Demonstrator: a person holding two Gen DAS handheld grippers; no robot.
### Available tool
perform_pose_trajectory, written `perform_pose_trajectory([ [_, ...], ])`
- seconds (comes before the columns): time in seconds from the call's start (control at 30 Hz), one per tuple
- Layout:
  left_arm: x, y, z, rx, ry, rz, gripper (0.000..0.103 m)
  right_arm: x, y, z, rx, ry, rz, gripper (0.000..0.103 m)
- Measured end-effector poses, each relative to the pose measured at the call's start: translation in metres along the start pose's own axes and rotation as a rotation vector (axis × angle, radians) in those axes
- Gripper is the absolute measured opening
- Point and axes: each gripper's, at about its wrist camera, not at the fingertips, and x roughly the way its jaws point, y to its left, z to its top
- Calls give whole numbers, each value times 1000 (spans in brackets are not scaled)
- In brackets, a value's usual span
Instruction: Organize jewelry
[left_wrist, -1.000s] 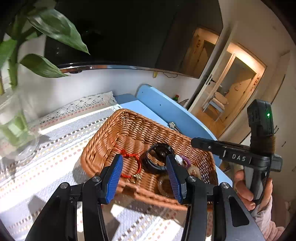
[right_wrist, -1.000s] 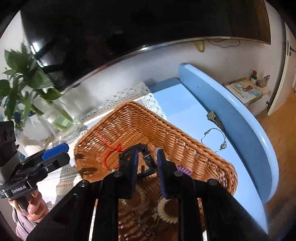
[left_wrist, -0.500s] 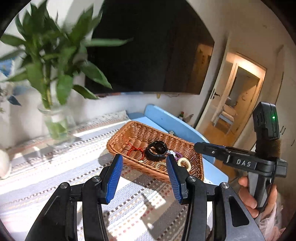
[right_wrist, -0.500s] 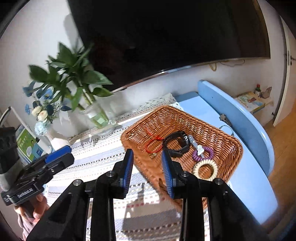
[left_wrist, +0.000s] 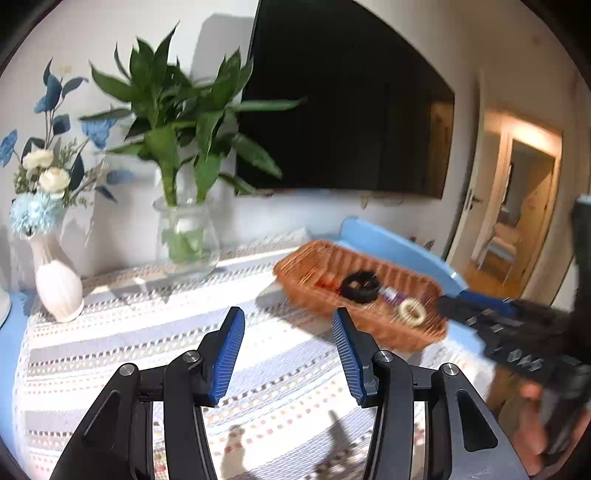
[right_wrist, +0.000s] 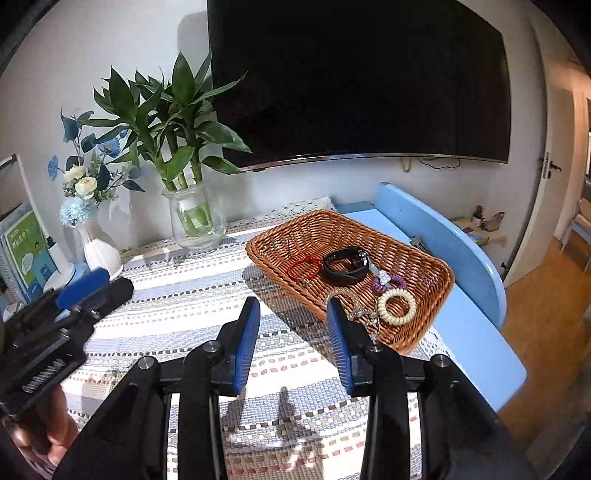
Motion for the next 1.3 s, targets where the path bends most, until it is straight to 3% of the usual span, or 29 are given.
perform_pose_trajectory([
  [0.17, 32, 14, -28, 17, 72, 59, 51, 18, -1, -16, -7, 26, -35, 40],
  [0.3, 46, 24, -42, -15, 97, 54, 51, 39, 1, -25, -17, 35, -56, 40],
  [0.57, 63, 20, -57, 50, 118, 147, 51, 67, 7, -41, -28, -38, -66, 40],
  [0.9, 68, 21, -59, 35, 147, 108, 51, 83, 2, -51, 11, -52, -25, 40],
  [1.3, 70, 23, -60, 28, 157, 125, 51, 82, 2, -53, 16, -47, -22, 40],
])
